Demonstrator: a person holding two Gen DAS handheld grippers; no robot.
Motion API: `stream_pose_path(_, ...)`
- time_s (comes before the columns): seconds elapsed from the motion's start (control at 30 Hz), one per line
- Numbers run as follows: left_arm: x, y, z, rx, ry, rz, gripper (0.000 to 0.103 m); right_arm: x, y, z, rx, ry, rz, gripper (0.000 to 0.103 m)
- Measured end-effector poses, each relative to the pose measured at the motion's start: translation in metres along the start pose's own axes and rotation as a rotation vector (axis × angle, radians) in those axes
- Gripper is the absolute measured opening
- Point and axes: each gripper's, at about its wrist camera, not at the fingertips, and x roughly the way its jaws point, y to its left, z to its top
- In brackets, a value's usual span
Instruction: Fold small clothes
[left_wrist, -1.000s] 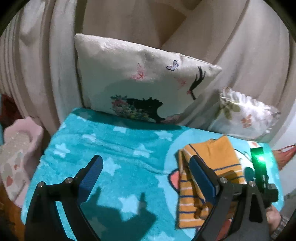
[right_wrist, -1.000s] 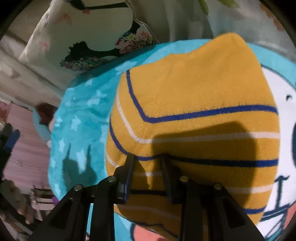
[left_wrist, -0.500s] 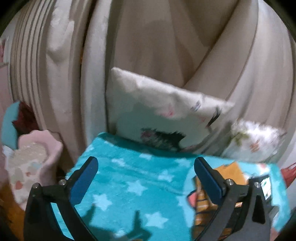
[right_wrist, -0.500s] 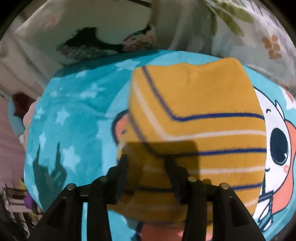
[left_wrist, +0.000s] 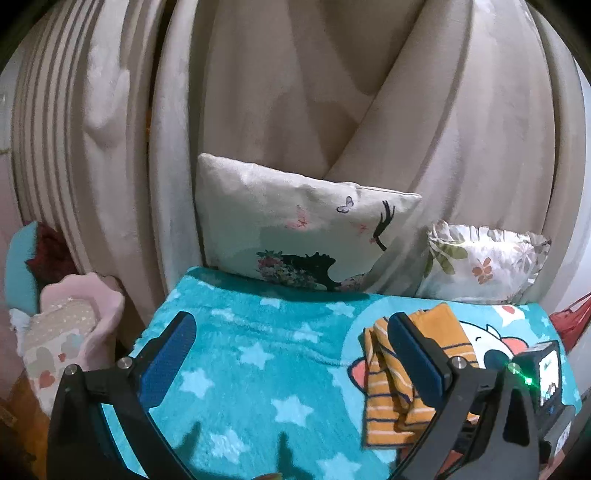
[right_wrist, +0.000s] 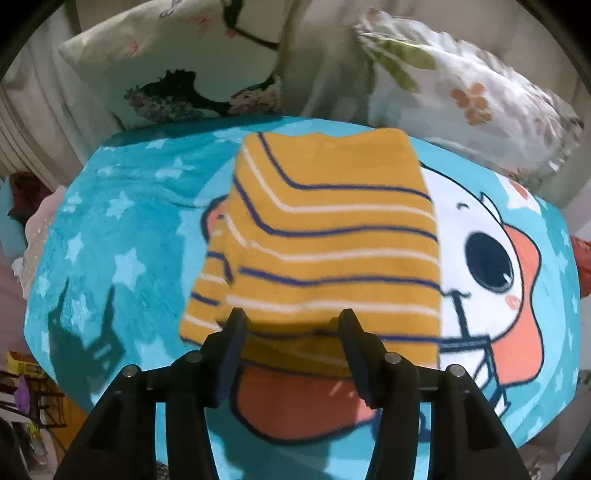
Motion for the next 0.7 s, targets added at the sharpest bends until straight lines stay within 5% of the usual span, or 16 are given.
stream_pose_path(0.13, -0.044, -0.025, -0.006, 0.016, -0.092, 0.130, 0.103, -0.015, -0.030, -0.027, 0.042, -0.023, 0.008, 0.057)
stream_pose_path(0.27, -0.083, -0.050, -0.017, 0.030, -0.187, 0.155, 0.103, -0.039, -0.055, -0.056, 0.049, -0.088, 0.003, 0.057)
stream_pose_path(0.47, -0.088, -0.096, -0.049, 0.166, -0.027, 0.096, 0.103, -0.053, -0.073, -0.090, 0.025, -0.102, -0.027, 0.060)
stream_pose_path(0.7, -0.057, -0.120, -0.107, 0.165, 0.277, 0.003, 0.103, -0.052, -0.094, -0.120, 0.034, -0.062, -0.057, 0.060)
